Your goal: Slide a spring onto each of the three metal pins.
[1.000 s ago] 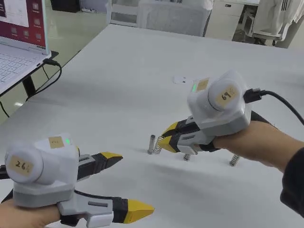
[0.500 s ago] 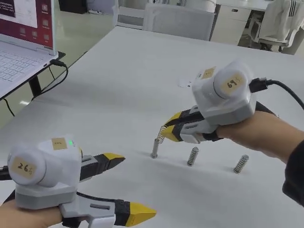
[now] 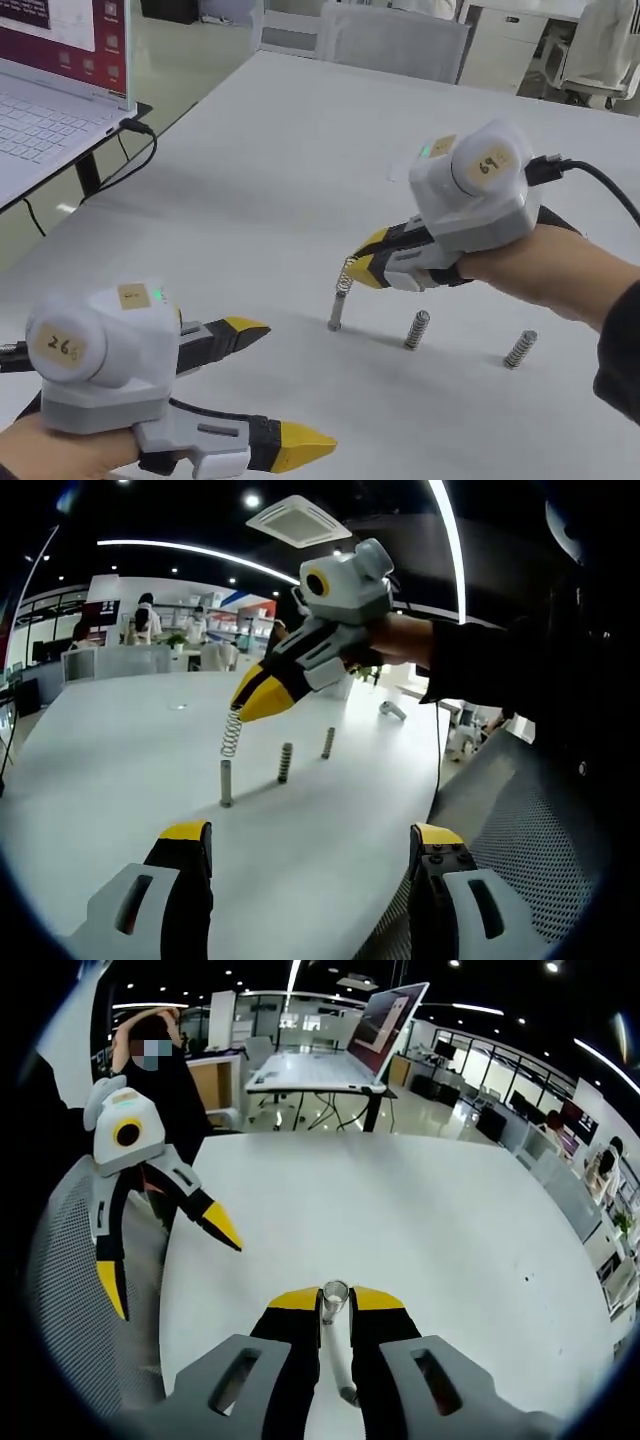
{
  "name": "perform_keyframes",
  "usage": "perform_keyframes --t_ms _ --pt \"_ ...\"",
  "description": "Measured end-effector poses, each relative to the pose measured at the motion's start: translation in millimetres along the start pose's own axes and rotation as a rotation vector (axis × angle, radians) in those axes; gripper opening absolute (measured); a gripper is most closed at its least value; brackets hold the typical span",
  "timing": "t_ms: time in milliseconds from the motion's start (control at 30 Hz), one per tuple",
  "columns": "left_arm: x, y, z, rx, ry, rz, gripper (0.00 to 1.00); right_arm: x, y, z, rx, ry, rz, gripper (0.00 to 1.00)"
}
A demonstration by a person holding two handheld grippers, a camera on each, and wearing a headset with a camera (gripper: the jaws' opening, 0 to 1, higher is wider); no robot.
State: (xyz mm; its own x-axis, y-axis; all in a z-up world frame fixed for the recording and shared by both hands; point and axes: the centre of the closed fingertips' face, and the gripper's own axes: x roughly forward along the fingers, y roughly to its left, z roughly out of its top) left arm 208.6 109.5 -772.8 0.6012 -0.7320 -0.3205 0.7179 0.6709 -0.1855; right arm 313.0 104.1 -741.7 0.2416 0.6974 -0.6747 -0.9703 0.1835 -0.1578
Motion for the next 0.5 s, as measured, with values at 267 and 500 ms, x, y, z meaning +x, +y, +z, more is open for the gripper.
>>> perform_keyframes --t_ms 267,500 --pt "-0.1 0.6 -0.2 -0.004 -0.001 0.002 0.77 4.6 -2.1 -3.6 -0.001 0.014 0.007 0.08" --pt "0.1 0.6 -0.6 -0.005 0.001 0.001 0.77 7.3 -1.9 -6.0 0.001 0.023 0.016 0.08"
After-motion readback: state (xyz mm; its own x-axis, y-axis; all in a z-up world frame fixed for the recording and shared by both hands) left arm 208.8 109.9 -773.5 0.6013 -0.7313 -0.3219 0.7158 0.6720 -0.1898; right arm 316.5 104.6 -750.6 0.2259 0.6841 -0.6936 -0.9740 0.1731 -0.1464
